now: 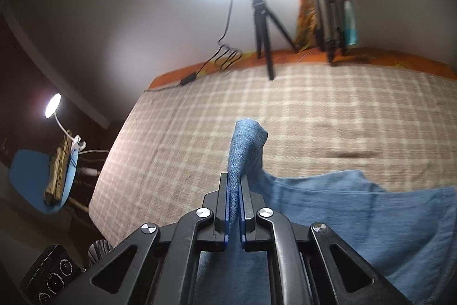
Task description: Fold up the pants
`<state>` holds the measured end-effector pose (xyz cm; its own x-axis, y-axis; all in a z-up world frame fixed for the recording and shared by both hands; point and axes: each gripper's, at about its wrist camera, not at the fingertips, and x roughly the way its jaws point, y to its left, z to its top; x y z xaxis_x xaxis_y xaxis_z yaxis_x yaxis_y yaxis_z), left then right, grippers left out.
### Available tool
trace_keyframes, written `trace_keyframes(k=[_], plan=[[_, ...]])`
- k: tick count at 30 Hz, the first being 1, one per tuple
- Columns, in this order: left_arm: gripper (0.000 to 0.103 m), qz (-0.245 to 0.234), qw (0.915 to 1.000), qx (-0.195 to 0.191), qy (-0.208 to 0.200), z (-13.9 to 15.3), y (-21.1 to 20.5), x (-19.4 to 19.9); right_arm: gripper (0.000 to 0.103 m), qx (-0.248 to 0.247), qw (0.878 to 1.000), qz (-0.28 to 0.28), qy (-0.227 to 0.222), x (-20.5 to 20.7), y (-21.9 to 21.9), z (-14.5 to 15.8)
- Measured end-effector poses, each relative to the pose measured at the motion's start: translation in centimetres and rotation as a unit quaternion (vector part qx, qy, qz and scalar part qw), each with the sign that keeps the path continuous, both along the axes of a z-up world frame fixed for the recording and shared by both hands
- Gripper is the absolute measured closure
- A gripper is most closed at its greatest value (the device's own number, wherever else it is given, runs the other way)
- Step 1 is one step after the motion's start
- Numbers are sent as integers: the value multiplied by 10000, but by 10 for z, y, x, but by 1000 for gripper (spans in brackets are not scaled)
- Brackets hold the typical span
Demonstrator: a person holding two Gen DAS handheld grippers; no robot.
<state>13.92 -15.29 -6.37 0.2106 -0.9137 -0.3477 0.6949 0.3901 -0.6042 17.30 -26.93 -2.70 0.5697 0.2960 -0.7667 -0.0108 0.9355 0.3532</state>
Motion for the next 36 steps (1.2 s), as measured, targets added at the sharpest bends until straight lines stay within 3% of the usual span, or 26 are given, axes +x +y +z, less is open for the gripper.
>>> trace_keyframes(k=[8, 18, 31, 36], plan=[[89, -753, 9970, 83, -179, 0, -80, 5, 101, -218, 9978, -592, -192, -37, -74, 22], [89, -1454, 9888, 214, -246, -4, -162, -4, 101, -380, 9911, -1260, -202, -76, -166, 19], [90, -2201, 9734, 618, -134, -34, -257, -22, 101, -340, 9820, -1859, 44, -119, -268, -22], [100, -2385, 9674, 796, -292, -34, -277, -48, 103, -282, 9772, -2104, 92, -128, -296, -42]])
